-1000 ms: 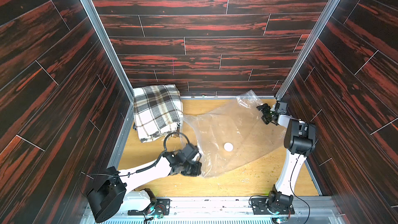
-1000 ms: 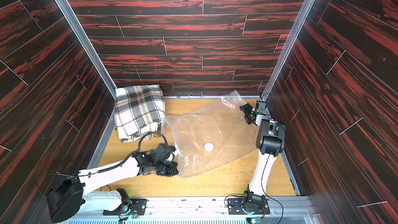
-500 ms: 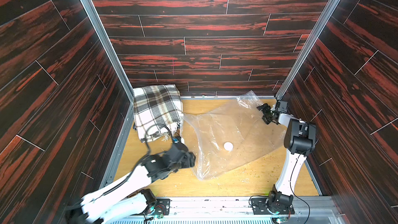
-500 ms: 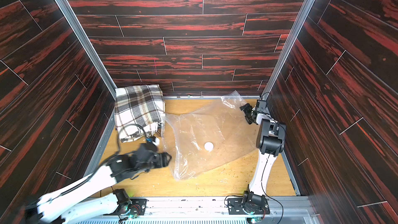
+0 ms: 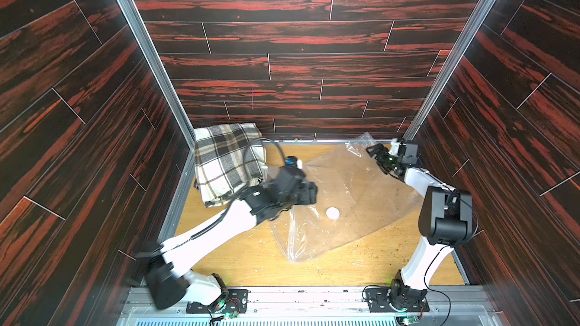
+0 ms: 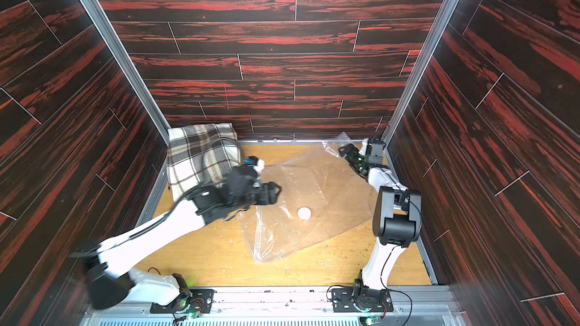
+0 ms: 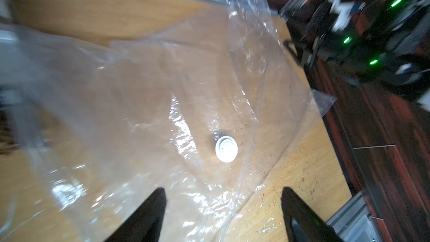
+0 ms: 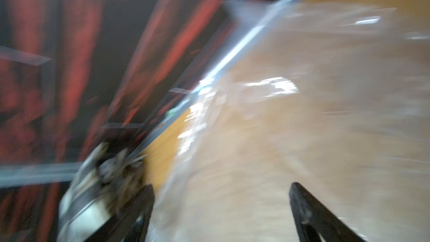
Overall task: Take the scarf out of the vacuum bag
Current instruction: Adjust the vacuum bag at the center of the board.
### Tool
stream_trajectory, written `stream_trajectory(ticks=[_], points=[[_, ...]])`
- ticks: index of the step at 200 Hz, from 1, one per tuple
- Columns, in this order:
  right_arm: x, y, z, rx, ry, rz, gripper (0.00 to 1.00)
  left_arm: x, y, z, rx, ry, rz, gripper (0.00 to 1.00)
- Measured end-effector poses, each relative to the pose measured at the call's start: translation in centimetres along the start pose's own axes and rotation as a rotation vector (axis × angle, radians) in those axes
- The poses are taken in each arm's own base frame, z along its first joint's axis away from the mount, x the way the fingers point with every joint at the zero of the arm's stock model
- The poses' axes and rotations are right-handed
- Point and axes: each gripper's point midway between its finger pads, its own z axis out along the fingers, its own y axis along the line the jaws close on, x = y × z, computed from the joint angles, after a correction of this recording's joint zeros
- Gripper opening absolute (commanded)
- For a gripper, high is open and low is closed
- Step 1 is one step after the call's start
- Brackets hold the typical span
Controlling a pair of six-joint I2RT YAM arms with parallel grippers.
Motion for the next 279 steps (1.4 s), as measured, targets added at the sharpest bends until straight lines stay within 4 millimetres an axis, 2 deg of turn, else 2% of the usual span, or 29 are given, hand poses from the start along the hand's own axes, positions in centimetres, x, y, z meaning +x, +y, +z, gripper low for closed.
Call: stream_trajectory(ticks=[21, 60, 72, 98, 120, 146, 166, 184, 189, 208, 279], points=[[2.6, 3.0, 0.6, -0.137, 0.09, 0.028, 0.93, 1.3, 0.0, 3.8, -0.011, 0.053, -0.013, 0.81], [7.1, 4.4, 1.8, -0.259, 0.289, 0.14, 0.93, 2.4, 1.4, 8.3, -0.048, 0.081, -0.057, 0.81], [8.3, 4.9, 2.4, -0.264, 0.35, 0.158, 0.93, 2.5, 2.7, 9.5, -0.08, 0.088, -0.068, 0.81], [10.1, 6.3, 4.0, -0.228, 0.444, 0.14, 0.93, 3.3, 6.6, 12.5, -0.18, 0.116, -0.096, 0.81], [11.3, 7.2, 5.3, -0.17, 0.485, 0.097, 0.93, 3.9, 9.1, 13.8, -0.241, 0.135, -0.112, 0.82], [13.2, 6.3, 6.8, -0.09, 0.537, 0.084, 0.93, 4.2, 10.8, 14.0, -0.282, 0.134, -0.125, 0.83], [14.4, 3.5, 8.2, -0.004, 0.569, 0.103, 0.93, 5.0, 12.4, 14.1, -0.31, 0.141, -0.138, 0.83], [15.8, 0.6, 9.2, 0.076, 0.597, 0.124, 0.93, 6.7, 14.3, 14.3, -0.338, 0.163, -0.152, 0.83], [16.0, 0.3, 9.3, 0.07, 0.609, 0.132, 0.93, 7.2, 14.9, 14.2, -0.349, 0.172, -0.157, 0.83], [15.2, 0.1, 9.6, 0.083, 0.583, 0.116, 0.93, 8.7, 17.1, 13.9, -0.384, 0.193, -0.177, 0.83], [14.6, -0.2, 9.8, 0.108, 0.555, 0.096, 0.94, 8.7, 21.3, 10.3, -0.424, 0.154, -0.25, 0.83]])
